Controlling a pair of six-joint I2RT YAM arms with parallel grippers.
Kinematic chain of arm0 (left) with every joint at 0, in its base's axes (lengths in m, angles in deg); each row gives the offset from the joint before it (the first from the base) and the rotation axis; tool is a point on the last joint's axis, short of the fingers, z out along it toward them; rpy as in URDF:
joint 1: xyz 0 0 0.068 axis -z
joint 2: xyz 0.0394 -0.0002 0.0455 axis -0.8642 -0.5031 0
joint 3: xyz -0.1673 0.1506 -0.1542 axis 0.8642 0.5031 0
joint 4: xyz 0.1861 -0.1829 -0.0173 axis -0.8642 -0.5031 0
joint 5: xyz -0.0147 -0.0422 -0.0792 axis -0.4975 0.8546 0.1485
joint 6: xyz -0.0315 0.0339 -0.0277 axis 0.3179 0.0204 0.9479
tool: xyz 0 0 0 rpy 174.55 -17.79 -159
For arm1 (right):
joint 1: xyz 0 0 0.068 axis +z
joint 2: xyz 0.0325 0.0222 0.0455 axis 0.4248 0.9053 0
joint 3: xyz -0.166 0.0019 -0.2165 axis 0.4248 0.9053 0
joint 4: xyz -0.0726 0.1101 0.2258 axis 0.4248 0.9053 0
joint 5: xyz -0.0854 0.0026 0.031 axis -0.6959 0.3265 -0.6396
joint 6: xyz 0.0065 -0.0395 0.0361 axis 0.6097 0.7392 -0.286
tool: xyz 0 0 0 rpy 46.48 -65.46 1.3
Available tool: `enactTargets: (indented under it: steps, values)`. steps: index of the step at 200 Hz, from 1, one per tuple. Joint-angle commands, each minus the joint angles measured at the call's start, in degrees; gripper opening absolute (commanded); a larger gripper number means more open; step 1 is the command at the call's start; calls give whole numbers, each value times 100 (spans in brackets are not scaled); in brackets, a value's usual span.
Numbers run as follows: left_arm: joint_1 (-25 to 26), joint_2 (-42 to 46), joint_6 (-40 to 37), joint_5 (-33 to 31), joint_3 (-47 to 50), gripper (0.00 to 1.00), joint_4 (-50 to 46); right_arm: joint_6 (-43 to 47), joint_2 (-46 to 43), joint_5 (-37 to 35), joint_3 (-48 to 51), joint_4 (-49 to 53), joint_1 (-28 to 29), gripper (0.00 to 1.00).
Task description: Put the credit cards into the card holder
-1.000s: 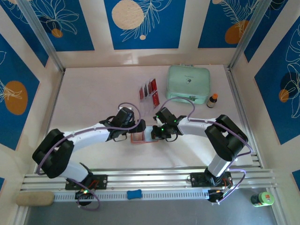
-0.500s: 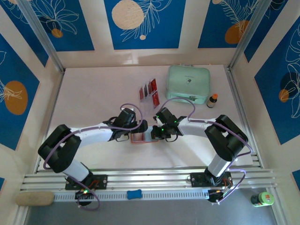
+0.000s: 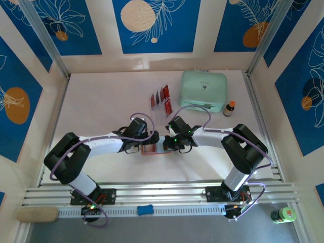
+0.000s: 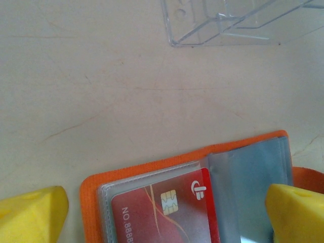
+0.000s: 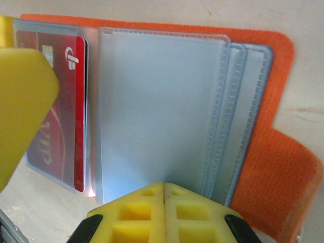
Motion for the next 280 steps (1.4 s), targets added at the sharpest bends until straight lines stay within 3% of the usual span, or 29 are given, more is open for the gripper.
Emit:
enactTargets:
  steps: [1,124,199,217,248,280]
  values:
    - [-29,-107,114,348,56,100,232,-34,115,-153,160,240,30,0]
    - [-17,585,434,712,272,100,731,16,41,-118,7,366,30,0]
    - [-17,699,542,747,346,100,833,140,-1035,-282,-302,985,-263,3]
    - [-17,715,553,747,376,100,846,163,-1174,-457,-241,1122,-376,9]
    - [-17,759,555,738,386,100,846,194,-1084,-488,-158,1150,-524,33]
    - [-17,786,562,724,382,100,828,220,-812,-540,-201,1053,-533,36]
